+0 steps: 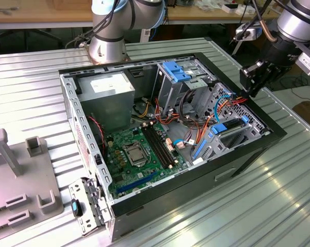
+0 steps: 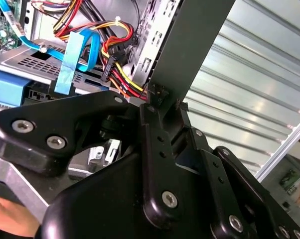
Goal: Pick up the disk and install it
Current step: 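Insert the first disk wire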
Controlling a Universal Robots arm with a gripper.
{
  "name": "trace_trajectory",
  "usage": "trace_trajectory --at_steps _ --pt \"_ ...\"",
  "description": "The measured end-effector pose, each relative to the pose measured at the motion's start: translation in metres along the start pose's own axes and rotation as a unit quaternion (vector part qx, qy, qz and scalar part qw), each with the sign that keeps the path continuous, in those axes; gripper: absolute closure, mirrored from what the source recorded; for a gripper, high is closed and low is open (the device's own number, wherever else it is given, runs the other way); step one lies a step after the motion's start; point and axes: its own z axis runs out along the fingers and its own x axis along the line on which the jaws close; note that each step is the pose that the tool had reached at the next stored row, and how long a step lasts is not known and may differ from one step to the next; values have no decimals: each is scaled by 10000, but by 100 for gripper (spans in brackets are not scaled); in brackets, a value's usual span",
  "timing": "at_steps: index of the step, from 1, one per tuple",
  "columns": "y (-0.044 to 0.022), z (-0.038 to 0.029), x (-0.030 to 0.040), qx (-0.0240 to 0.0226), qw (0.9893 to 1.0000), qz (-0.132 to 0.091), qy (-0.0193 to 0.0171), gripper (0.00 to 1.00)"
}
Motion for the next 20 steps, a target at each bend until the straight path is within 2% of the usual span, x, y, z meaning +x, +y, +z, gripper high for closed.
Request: trace_trajectory --at_steps 6,7,9,10,17,20 --pt "23 4 2 1 10000 1 5 68" --pt "26 7 2 2 10000 1 9 76" --pt "28 8 2 1 10000 0 11 76" --pt "29 9 2 1 10000 0 12 83" --pt "29 12 1 2 10000 0 13 83" --pt "27 -17 4 -4 10000 0 13 83"
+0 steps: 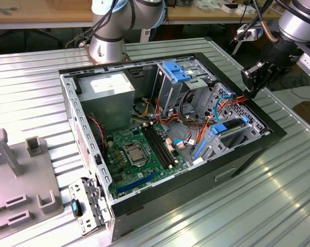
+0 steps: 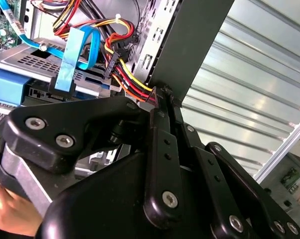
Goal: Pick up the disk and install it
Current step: 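Insert the first disk wire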
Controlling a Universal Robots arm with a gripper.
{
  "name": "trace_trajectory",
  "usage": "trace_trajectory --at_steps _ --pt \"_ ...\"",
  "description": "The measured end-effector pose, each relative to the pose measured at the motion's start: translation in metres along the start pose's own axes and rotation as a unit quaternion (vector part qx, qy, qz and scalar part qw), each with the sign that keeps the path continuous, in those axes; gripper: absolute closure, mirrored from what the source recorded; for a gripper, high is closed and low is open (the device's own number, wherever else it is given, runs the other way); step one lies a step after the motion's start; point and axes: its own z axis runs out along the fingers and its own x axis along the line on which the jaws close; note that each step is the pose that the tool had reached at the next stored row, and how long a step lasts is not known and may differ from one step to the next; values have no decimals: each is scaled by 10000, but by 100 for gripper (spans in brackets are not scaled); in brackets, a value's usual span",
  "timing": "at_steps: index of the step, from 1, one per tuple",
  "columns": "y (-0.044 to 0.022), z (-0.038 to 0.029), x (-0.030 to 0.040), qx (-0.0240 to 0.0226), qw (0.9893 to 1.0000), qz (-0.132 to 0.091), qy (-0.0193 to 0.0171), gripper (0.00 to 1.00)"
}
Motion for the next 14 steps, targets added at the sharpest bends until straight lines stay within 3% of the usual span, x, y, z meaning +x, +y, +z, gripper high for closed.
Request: trace_trajectory --at_steps 4,7,13,14 --pt "-4 -47 6 -11 10000 1 -15 83" --pt "-4 -56 8 -67 9998 155 -38 83" --pt "-5 -56 9 -125 9981 608 -20 83" --pt "-5 -56 8 -140 9972 739 -12 83"
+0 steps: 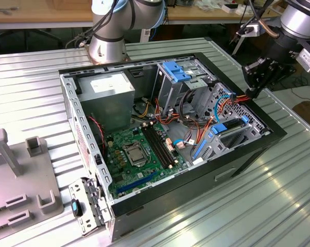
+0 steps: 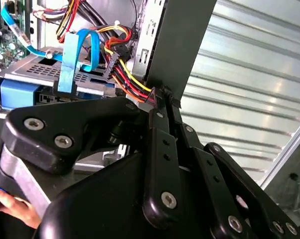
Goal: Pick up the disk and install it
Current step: 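Insert the first disk wire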
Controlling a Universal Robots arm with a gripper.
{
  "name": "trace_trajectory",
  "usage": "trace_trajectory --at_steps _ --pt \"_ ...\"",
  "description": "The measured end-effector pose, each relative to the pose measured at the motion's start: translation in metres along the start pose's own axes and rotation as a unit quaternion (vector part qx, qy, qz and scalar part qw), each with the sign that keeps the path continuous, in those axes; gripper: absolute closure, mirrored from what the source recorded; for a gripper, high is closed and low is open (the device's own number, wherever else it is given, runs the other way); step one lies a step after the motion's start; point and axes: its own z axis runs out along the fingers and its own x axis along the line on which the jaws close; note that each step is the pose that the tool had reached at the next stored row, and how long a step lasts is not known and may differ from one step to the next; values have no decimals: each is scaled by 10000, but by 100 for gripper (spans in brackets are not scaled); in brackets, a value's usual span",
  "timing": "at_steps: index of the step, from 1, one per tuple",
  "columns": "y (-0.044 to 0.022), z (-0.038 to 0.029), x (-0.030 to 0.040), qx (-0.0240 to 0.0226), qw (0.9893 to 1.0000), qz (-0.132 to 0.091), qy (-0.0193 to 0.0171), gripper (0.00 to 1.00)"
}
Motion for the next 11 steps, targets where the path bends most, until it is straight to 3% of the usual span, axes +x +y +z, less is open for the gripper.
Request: trace_trajectory --at_steps 2,5,8,9,11 --pt "0 0 0 -21 9998 194 12 83" --pt "0 1 0 -54 9987 507 33 83" --pt "0 2 0 -91 9962 860 56 83" --pt "0 4 -1 -112 9943 1063 68 83" --pt "0 5 -1 -134 9917 1275 82 83"
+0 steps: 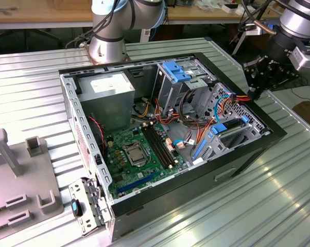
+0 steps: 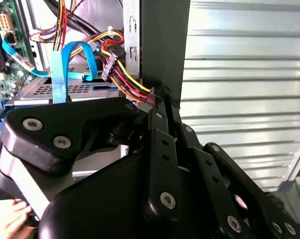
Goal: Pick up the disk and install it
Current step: 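Insert the first disk wire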
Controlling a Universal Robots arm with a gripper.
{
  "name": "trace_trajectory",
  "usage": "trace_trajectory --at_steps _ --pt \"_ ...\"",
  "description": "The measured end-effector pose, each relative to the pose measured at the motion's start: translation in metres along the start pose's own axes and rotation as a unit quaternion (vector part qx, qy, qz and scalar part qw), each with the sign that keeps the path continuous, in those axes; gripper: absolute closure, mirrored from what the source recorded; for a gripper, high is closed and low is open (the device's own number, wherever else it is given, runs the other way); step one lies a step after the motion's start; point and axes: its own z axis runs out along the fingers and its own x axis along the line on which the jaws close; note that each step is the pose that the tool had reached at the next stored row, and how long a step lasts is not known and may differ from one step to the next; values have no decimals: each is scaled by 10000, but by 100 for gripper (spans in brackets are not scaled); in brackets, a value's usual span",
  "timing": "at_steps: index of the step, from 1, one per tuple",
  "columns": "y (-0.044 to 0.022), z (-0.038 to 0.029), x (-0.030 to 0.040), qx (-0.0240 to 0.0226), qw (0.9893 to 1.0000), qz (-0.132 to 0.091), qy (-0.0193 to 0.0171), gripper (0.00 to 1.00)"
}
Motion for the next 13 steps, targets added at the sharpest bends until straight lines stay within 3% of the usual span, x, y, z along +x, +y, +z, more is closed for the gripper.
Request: trace_trajectory --at_steps 5,11,13 --pt "4 2 -7 -27 9997 252 16 83" --pt "87 -17 -151 -30 9996 280 18 83" --pt "91 -15 -158 -36 9994 353 22 83"
